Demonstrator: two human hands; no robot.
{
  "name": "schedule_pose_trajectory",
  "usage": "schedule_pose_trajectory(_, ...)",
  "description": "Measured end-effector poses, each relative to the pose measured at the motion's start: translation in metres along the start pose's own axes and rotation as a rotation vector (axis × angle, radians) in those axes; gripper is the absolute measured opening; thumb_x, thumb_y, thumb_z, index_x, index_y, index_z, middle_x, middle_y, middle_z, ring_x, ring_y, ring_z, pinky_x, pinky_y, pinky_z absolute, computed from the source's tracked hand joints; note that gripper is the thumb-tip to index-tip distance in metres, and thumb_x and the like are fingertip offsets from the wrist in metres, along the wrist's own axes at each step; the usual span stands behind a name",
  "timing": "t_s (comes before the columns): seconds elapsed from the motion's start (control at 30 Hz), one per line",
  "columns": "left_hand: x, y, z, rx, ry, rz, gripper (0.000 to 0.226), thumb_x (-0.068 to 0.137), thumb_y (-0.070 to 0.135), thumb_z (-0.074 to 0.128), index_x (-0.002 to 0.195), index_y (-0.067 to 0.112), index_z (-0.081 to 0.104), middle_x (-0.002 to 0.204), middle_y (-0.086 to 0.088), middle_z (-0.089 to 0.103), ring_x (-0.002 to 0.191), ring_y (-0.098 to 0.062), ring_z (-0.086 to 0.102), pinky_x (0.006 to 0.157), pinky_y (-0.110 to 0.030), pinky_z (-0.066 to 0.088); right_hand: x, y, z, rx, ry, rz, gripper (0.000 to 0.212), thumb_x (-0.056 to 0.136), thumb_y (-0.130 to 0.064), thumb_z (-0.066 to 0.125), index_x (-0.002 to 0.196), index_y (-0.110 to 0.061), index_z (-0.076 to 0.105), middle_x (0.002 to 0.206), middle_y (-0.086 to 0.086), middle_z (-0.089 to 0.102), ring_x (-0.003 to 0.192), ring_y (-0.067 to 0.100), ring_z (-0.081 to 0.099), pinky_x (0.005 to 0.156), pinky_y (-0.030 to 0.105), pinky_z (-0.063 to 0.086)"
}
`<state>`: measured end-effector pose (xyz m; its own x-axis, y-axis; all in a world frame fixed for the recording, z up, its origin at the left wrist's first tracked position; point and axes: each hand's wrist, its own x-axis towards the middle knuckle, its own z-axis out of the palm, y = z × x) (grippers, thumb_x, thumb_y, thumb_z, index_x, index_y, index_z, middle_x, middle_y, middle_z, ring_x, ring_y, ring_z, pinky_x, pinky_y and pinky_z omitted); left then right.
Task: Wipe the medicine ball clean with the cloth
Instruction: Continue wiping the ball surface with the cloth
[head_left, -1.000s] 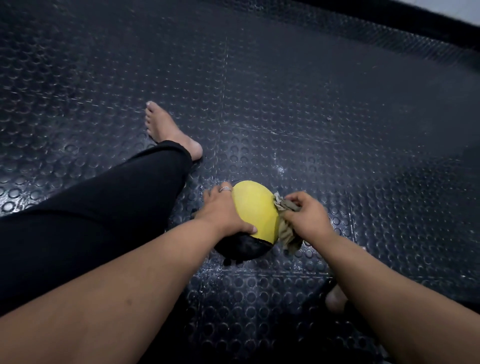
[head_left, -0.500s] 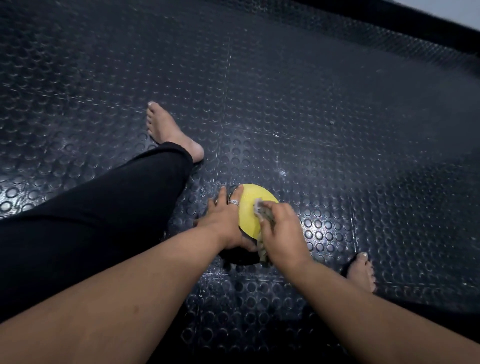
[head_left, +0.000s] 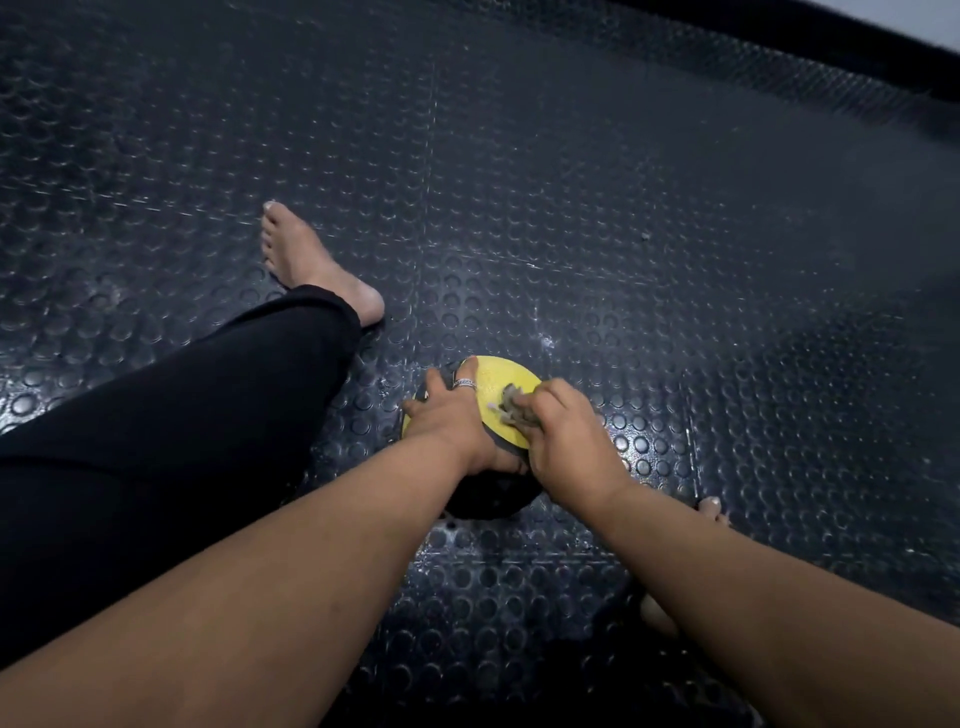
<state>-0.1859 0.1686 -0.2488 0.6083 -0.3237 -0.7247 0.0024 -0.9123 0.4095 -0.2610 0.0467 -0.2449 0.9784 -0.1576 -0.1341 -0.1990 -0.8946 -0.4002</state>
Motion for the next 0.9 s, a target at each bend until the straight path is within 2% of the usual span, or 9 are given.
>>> schedule_pose_trajectory(0.1, 0.002, 0.001, -0.001, -0.005, -0.009, -0.011, 0.136, 0.056, 0.051, 0.089, 0.151, 0.04, -0.008, 0.159, -0.007, -0.004, 0.143, -0.045, 0.011, 0.109, -0.057, 0.035, -0.002, 0.011, 0.002, 0.047, 0.032, -0.004, 0.026, 0.084, 0.0, 0.05, 0.106, -0.004, 0.065, 0.099, 0.009, 0.056, 0.095, 0.03, 0.055, 0.085, 0.037, 0.048)
schedule_pose_trajectory(0.17, 0.002, 0.003, -0.002, 0.014, -0.007, -0.016, 0.137, 0.056, 0.053, 0.088, 0.152, 0.039, -0.009, 0.16, -0.007, -0.005, 0.143, -0.046, 0.01, 0.11, -0.058, 0.033, 0.015, 0.011, 0.0, 0.175, 0.083, 0.229, 0.024, 0.089, -0.002, 0.051, 0.109, -0.006, 0.064, 0.105, 0.005, 0.054, 0.1, 0.023, 0.055, 0.085, 0.019, 0.039)
schedule_pose_trajectory(0.23, 0.003, 0.004, -0.002, 0.019, -0.008, -0.028, 0.139, 0.054, 0.054, 0.089, 0.152, 0.039, -0.01, 0.161, -0.007, -0.008, 0.144, -0.046, 0.01, 0.111, -0.058, 0.032, 0.027, 0.011, -0.001, 0.195, 0.073, 0.386, 0.024, 0.091, -0.004, 0.05, 0.111, -0.006, 0.063, 0.111, 0.006, 0.054, 0.101, 0.021, 0.054, 0.082, 0.017, 0.034)
schedule_pose_trajectory(0.4, 0.008, 0.002, -0.004, -0.008, -0.003, -0.044, 0.139, 0.053, 0.053, 0.09, 0.151, 0.041, -0.007, 0.16, -0.006, -0.003, 0.144, -0.043, 0.015, 0.111, -0.055, 0.033, 0.004, 0.018, -0.002, 0.054, -0.003, -0.093, 0.026, 0.08, 0.002, 0.055, 0.102, -0.004, 0.067, 0.096, 0.007, 0.058, 0.089, 0.028, 0.055, 0.084, 0.027, 0.043)
schedule_pose_trajectory(0.47, 0.011, 0.006, -0.004, 0.005, -0.003, -0.048, 0.139, 0.053, 0.055, 0.089, 0.151, 0.041, -0.007, 0.158, -0.006, 0.002, 0.142, -0.043, 0.018, 0.11, -0.054, 0.034, 0.006, 0.029, -0.003, 0.024, -0.003, -0.142, 0.026, 0.077, 0.004, 0.055, 0.099, -0.003, 0.067, 0.093, 0.009, 0.059, 0.086, 0.03, 0.056, 0.082, 0.029, 0.044)
schedule_pose_trajectory(0.63, 0.022, 0.012, -0.006, 0.013, -0.015, -0.07, 0.141, 0.049, 0.058, 0.089, 0.151, 0.04, -0.006, 0.152, -0.007, 0.011, 0.139, -0.044, 0.026, 0.108, -0.053, 0.037, 0.034, 0.022, -0.003, 0.502, 0.06, 0.526, 0.014, 0.09, -0.01, 0.059, 0.102, -0.009, 0.066, 0.097, 0.002, 0.063, 0.081, 0.014, 0.061, 0.063, 0.015, 0.044)
schedule_pose_trajectory(0.73, 0.029, 0.004, -0.008, -0.038, -0.03, -0.068, 0.141, 0.047, 0.055, 0.091, 0.151, 0.041, -0.004, 0.15, -0.005, 0.013, 0.137, -0.04, 0.031, 0.108, -0.05, 0.039, 0.027, 0.01, -0.007, 0.4, 0.052, 0.243, 0.02, 0.086, -0.001, 0.059, 0.101, -0.009, 0.069, 0.097, -0.003, 0.055, 0.091, 0.012, 0.057, 0.081, 0.017, 0.044)
schedule_pose_trajectory(0.8, 0.032, 0.001, -0.01, -0.056, -0.024, -0.062, 0.143, 0.045, 0.055, 0.091, 0.151, 0.041, -0.004, 0.148, -0.005, 0.014, 0.136, -0.037, 0.033, 0.109, -0.048, 0.038, 0.022, 0.011, -0.013, 0.276, 0.004, -0.013, 0.027, 0.081, 0.006, 0.059, 0.101, -0.007, 0.07, 0.094, -0.002, 0.055, 0.09, 0.011, 0.05, 0.082, 0.014, 0.039)
schedule_pose_trajectory(0.9, 0.033, 0.001, -0.01, -0.052, -0.027, -0.062, 0.145, 0.045, 0.055, 0.092, 0.152, 0.04, -0.006, 0.15, -0.005, 0.013, 0.139, -0.037, 0.03, 0.11, -0.049, 0.037, 0.039, 0.019, -0.013, 0.254, 0.025, 0.041, 0.023, 0.084, 0.004, 0.057, 0.101, -0.006, 0.068, 0.096, 0.0, 0.054, 0.089, 0.011, 0.05, 0.083, 0.017, 0.04)
